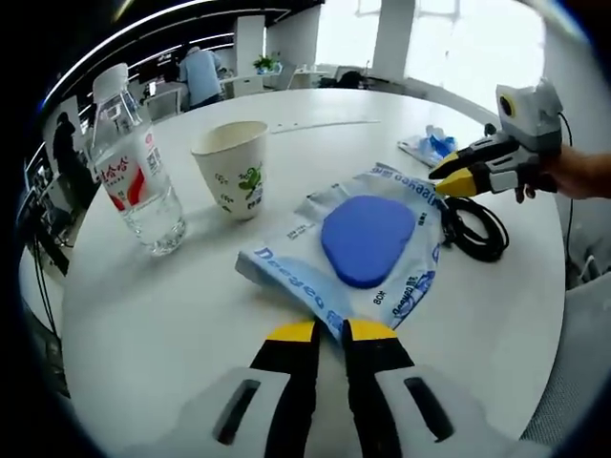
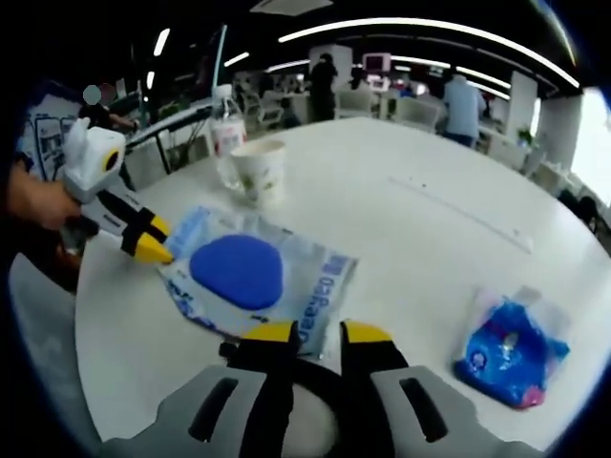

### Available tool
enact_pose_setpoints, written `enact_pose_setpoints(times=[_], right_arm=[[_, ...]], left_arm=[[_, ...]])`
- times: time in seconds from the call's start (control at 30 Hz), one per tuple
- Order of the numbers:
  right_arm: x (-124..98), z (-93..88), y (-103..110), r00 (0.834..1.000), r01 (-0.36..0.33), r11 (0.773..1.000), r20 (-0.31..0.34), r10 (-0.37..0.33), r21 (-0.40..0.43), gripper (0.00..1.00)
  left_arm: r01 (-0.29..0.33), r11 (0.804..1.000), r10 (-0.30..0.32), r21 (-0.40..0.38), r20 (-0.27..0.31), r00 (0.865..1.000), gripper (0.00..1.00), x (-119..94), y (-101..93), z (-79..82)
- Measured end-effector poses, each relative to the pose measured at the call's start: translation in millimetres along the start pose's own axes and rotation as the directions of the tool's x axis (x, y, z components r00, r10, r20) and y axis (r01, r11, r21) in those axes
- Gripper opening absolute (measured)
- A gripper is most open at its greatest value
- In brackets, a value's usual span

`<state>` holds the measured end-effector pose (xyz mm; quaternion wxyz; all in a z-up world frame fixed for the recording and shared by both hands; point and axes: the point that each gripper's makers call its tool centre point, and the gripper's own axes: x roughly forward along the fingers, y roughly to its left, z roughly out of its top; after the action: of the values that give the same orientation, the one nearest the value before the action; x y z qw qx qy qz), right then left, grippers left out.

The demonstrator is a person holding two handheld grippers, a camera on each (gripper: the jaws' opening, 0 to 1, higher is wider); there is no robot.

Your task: Arrange the tabletop items into an orderly group along one side of the table until the central work area is clear of visible clutter.

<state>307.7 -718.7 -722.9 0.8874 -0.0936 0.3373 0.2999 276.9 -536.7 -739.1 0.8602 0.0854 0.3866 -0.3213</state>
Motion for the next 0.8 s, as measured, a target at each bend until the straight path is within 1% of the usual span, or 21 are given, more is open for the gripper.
enact_pose_setpoints(times=[0.1,0.13,0.2,0.33,0.37,0.43,0.47,0.5,0.53,0.57,0.7,0.8], right_arm=[[3,-4.0,2,1.000,-0.001,1.000,-0.012,0.001,-0.007,0.13],[3,-2.5,2,1.000,-0.001,1.000,-0.004,0.001,0.005,0.13],[4,-2.4,2,1.000,0.002,1.000,-0.008,-0.002,0.011,0.12],[8,-1.8,2,1.000,-0.015,1.000,-0.023,0.016,0.026,0.10],[8,-1.0,2,0.999,-0.020,0.999,-0.024,0.021,0.038,0.09],[8,0.8,1,1.000,-0.019,0.999,-0.019,0.020,0.047,0.02],[7,0.4,0,1.000,-0.019,0.999,-0.025,0.019,0.029,0.01],[7,-0.3,1,0.999,-0.019,0.999,-0.029,0.020,0.041,0.00],[7,-0.3,2,0.999,-0.023,0.999,-0.029,0.024,0.038,0.00],[7,0.1,3,0.999,-0.023,0.999,-0.029,0.023,0.027,0.00],[5,1.8,3,1.000,-0.019,1.000,-0.022,0.019,0.007,0.00],[2,4.9,5,1.000,-0.029,1.000,-0.010,0.029,0.000,0.00]], left_arm=[[0.004,1.000,-0.004,-0.025,0.008,1.000,0.09,0,0.9,-0.6],[0.006,1.000,-0.006,-0.030,0.010,1.000,0.09,0,1.0,-0.8],[0.008,0.999,-0.008,-0.031,0.012,1.000,0.09,0,0.6,-0.9],[0.013,0.999,-0.012,-0.045,0.014,1.000,0.09,0,0.7,-0.8],[0.015,0.998,-0.014,-0.058,0.014,1.000,0.08,0,1.1,-0.9],[0.014,0.997,-0.013,-0.070,0.015,1.000,0.08,0,2.4,-0.5],[0.012,0.998,-0.011,-0.069,0.019,1.000,0.07,0,2.8,0.3],[0.014,0.999,-0.013,-0.049,0.023,1.000,0.05,0,2.9,1.7],[0.012,1.000,-0.012,-0.019,0.018,1.000,0.04,1,3.1,2.0],[0.015,1.000,-0.015,-0.006,0.016,1.000,0.04,1,1.9,2.6],[0.010,0.999,-0.009,-0.041,0.021,1.000,0.01,1,3.4,5.9],[-0.005,1.000,0.006,-0.023,0.033,0.999,0.00,-2,5.0,11.3]])
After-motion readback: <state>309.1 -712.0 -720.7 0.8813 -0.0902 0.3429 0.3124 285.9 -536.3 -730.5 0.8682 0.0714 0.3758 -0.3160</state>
